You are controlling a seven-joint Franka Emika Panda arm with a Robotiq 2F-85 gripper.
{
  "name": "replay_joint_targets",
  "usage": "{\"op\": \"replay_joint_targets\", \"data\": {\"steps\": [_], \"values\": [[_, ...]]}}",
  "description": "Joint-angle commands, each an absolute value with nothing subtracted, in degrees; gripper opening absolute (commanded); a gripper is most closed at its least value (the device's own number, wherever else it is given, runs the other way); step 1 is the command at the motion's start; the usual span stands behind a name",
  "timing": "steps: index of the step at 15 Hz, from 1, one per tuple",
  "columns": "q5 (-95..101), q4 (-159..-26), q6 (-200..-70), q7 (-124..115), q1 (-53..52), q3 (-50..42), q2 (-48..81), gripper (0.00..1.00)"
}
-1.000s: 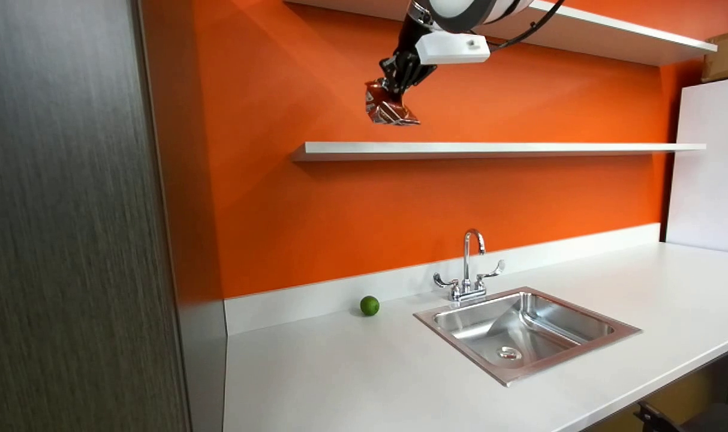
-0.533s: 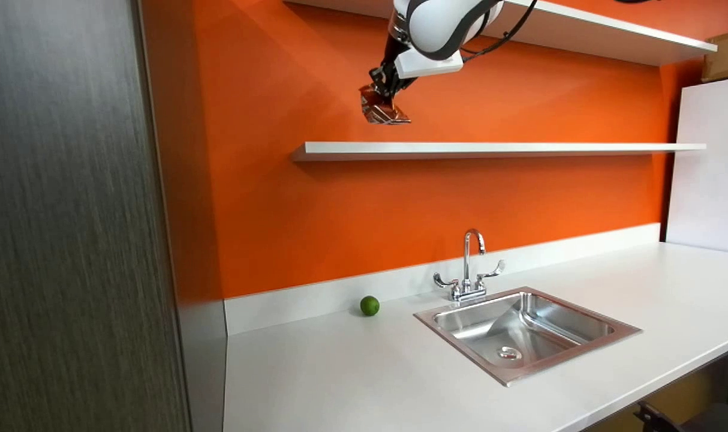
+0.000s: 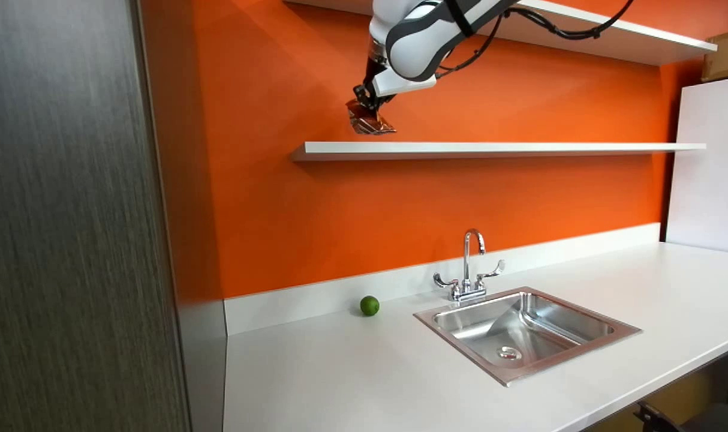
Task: Put the orange packet on the bottom shelf.
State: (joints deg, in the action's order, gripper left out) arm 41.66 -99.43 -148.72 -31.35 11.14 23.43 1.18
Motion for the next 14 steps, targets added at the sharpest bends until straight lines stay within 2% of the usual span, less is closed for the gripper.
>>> {"op": "replay_joint_targets", "data": {"steps": [1, 5, 6, 7, 8, 14], "values": [[44.2, -92.4, -144.0, -33.0, 2.9, 17.1, 6.1, 0.0], [43.1, -89.2, -141.7, -32.6, -3.6, 11.3, 8.7, 0.0], [42.6, -88.5, -140.9, -32.2, -4.8, 10.2, 9.2, 0.26], [42.6, -87.9, -140.2, -32.2, -5.9, 9.2, 9.6, 0.28], [42.4, -87.3, -139.4, -32.2, -6.9, 8.4, 10.0, 0.34], [41.0, -87.1, -137.1, -32.2, -9.0, 5.6, 9.3, 0.8]]}}
